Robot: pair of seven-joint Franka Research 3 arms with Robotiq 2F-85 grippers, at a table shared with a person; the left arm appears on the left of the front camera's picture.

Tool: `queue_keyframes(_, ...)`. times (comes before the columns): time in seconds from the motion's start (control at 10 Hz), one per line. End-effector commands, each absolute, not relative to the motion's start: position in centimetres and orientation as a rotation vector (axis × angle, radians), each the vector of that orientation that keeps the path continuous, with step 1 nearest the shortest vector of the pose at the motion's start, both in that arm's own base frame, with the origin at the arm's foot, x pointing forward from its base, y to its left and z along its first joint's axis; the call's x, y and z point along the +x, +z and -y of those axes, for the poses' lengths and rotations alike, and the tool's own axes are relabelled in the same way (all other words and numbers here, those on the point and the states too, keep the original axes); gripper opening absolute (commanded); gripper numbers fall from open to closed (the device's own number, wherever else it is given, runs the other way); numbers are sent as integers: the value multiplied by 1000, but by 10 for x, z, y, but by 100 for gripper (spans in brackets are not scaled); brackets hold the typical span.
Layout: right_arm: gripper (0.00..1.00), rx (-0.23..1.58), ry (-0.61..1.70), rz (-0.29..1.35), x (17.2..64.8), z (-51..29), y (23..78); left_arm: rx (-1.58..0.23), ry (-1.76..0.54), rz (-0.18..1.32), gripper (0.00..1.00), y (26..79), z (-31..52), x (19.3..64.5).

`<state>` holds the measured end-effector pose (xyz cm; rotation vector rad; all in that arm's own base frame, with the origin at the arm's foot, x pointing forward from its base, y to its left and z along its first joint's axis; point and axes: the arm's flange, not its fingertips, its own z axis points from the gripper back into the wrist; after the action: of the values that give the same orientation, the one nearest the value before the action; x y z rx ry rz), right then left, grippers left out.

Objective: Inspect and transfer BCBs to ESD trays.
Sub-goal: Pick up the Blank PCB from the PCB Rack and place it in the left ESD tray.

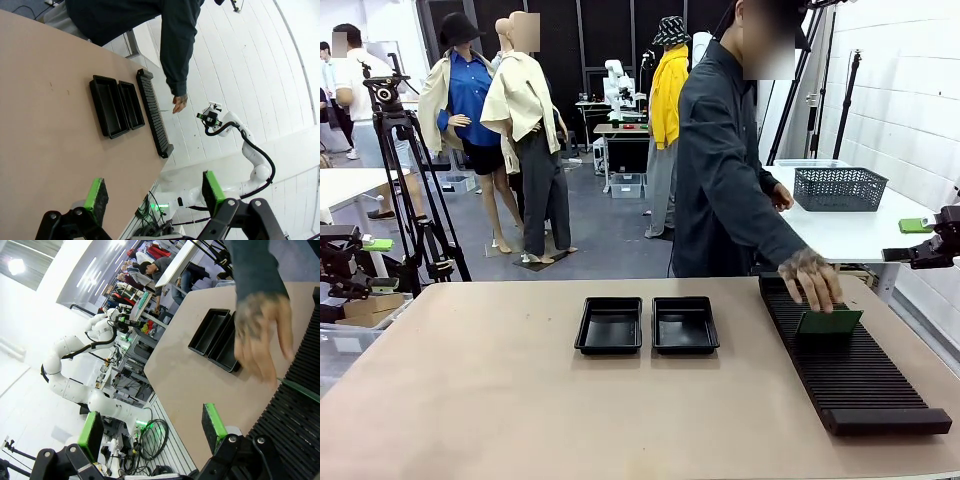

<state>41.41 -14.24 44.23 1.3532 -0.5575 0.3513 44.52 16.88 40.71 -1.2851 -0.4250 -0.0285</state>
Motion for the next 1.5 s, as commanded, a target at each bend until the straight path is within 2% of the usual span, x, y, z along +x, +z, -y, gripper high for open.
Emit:
queue_keyframes(0.0, 100, 1354, 351, 559, 415, 143, 442, -1281, -7, 421, 100, 409, -170, 445)
queue_keyframes(0.4, 100, 1353, 351, 558, 414, 142, 442, -1281, -7, 421, 100, 409, -170, 445)
queue_keyframes(0.6, 100, 1293, 422, 533, 427, 136, 450, -1281, -7, 421, 100, 409, -170, 445)
queue_keyframes(1.0, 100, 1008, 709, 505, 469, 109, 482, -1281, -7, 421, 100, 409, -170, 445)
queue_keyframes(1.4, 100, 592, 1131, 460, 501, 54, 480, -1281, -7, 421, 100, 409, -170, 445)
